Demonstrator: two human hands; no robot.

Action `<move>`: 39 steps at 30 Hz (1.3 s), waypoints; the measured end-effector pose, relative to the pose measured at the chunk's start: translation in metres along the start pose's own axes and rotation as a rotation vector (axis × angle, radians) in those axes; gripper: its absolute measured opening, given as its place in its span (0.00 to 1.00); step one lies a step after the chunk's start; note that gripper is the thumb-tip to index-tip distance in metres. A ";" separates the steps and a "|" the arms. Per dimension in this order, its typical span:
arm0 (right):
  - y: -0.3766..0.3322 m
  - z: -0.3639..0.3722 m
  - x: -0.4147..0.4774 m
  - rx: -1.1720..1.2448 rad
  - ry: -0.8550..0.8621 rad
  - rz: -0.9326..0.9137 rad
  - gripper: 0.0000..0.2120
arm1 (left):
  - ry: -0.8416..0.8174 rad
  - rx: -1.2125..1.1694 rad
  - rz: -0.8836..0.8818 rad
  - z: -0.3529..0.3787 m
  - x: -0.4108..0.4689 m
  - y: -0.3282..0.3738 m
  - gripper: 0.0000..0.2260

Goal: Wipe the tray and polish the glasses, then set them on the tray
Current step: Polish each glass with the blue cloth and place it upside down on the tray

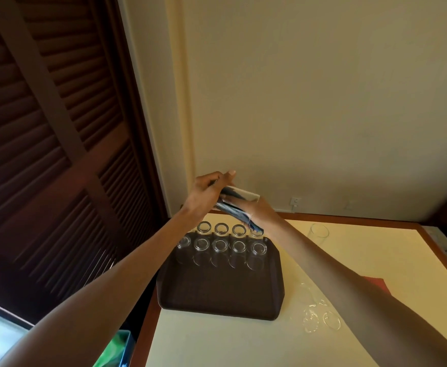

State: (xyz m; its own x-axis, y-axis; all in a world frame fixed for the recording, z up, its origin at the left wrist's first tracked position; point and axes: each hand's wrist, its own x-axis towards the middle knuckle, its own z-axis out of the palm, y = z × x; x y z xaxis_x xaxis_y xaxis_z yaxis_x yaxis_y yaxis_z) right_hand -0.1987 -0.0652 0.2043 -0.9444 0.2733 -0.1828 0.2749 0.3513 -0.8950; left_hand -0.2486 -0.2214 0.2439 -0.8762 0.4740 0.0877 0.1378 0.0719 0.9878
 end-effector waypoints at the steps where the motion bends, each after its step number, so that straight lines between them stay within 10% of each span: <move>1: 0.008 0.000 0.009 -0.189 0.108 -0.096 0.13 | -0.015 -0.070 -0.075 -0.001 0.000 0.000 0.23; 8: -0.017 -0.016 -0.017 -0.775 0.472 -0.602 0.09 | -0.032 -0.085 -0.382 -0.002 0.006 0.012 0.20; 15: -0.026 0.005 -0.021 0.243 -0.263 0.189 0.20 | 0.137 0.133 0.065 -0.006 0.007 0.000 0.20; 21: -0.034 -0.013 -0.016 -0.623 0.308 -0.292 0.08 | -0.055 -0.184 -0.260 -0.008 0.005 0.001 0.20; 25: -0.034 -0.017 -0.020 -0.789 0.347 -0.396 0.05 | -0.083 -0.152 -0.409 -0.006 0.000 0.004 0.18; 33: -0.020 0.020 -0.002 0.025 -0.116 0.161 0.22 | 0.154 -0.088 -0.193 -0.031 -0.006 -0.012 0.23; 39: 0.000 0.020 -0.008 0.177 -0.264 0.094 0.14 | 0.277 -0.094 -0.151 -0.065 -0.012 -0.034 0.33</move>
State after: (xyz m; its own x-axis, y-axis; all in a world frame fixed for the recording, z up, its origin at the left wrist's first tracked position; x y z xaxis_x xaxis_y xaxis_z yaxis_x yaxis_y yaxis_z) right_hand -0.1949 -0.0851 0.1980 -0.9368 0.0481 -0.3467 0.3497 0.1681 -0.9217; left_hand -0.2732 -0.2862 0.2180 -0.9775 0.2068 -0.0422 -0.0355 0.0357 0.9987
